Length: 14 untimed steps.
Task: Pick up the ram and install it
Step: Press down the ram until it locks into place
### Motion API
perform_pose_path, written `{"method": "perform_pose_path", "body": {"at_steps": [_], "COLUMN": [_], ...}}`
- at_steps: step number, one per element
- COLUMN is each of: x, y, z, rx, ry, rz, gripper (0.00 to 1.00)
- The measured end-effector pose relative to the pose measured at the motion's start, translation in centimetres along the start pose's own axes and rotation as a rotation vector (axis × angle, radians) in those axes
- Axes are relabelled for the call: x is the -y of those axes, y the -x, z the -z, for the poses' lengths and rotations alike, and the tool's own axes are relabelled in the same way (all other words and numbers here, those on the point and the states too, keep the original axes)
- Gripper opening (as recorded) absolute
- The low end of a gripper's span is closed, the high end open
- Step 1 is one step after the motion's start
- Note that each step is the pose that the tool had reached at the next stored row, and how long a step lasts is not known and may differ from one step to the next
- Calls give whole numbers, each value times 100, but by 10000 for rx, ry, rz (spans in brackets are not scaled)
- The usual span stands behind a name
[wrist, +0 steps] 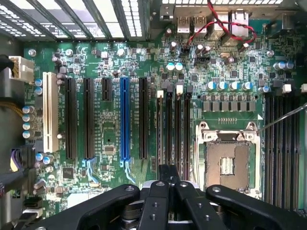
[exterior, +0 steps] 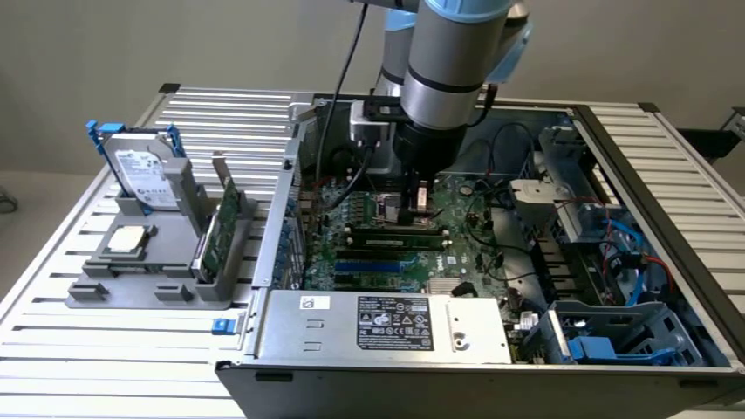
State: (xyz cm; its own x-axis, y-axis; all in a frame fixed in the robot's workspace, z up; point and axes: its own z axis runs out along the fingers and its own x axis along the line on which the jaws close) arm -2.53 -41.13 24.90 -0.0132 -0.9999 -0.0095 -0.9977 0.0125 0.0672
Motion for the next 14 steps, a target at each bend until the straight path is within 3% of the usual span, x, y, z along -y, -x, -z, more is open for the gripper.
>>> {"method": "perform_pose_path", "body": {"at_steps": [14], "x": [6], "y": [-12], "z": [9], "rx": [4], "ry": [1], "rz": [145], "gripper": [11]}}
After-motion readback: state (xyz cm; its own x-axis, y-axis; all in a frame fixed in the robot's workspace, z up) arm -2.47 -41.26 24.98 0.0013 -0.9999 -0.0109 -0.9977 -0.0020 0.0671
